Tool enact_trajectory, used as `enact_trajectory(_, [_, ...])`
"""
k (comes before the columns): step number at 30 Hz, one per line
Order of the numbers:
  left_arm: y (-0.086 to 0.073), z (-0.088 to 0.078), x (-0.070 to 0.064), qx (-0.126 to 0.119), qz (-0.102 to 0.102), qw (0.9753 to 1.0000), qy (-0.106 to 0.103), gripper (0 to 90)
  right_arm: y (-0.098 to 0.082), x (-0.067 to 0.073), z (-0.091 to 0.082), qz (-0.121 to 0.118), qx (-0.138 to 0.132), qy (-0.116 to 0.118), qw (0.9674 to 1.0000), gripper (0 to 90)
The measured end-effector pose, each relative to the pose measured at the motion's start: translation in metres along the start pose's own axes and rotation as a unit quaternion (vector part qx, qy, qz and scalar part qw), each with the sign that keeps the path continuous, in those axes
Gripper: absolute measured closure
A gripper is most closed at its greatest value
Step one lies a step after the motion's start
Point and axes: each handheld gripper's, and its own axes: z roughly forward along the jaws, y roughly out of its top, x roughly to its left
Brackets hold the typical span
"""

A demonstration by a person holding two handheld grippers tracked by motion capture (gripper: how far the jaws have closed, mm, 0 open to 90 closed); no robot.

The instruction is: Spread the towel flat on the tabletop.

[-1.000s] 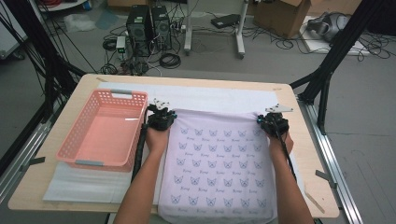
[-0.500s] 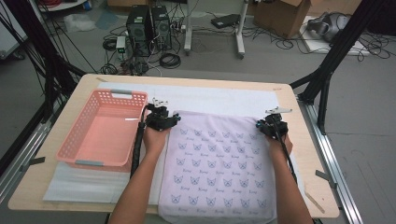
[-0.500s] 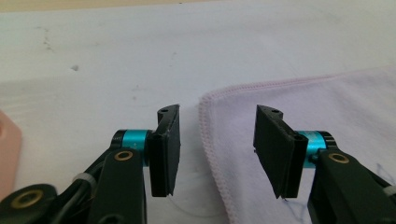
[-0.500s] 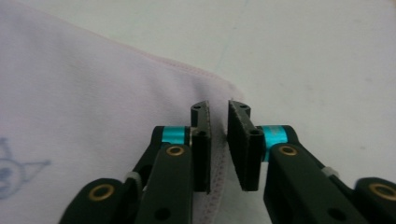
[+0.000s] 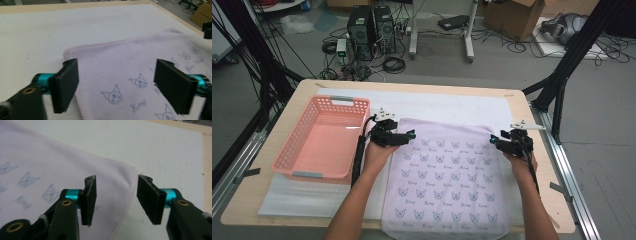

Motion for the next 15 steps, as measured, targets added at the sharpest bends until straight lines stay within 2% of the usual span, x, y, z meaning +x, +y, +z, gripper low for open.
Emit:
enact_trajectory(1, [-0.001, -0.001, -0.001, -0.002, 0.002, 1.0, -0.003, 18.0, -0.003, 0.001, -0.007, -0.004, 0.004, 0.013, 0.9999, 41.1])
enact_trajectory(4, [-0.002, -0.007, -0.006, 0.001, 0.01, 0.9998, -0.017, 18.0, -0.011, 0.003, -0.021, -0.012, 0.004, 0.028, 0.9995, 33.2])
enact_trajectory(6, [-0.003, -0.014, -0.011, -0.024, 0.016, 0.9993, -0.023, 18.0, -0.018, 0.004, -0.031, -0.015, -0.003, 0.029, 0.9994, 26.2])
enact_trajectory(7, [-0.004, -0.017, -0.012, -0.028, 0.018, 0.9989, -0.032, 17.9, -0.021, 0.004, -0.036, -0.015, -0.008, 0.032, 0.9993, 24.1])
enact_trajectory(11, [-0.012, -0.029, -0.017, -0.037, 0.026, 0.9982, -0.039, 18.2, -0.037, 0.01, -0.052, -0.011, -0.032, 0.041, 0.9986, 22.7])
enact_trajectory(15, [-0.021, -0.036, -0.019, -0.035, 0.035, 0.9982, -0.035, 19.1, -0.046, 0.023, -0.062, -0.034, -0.039, 0.046, 0.9976, 22.7])
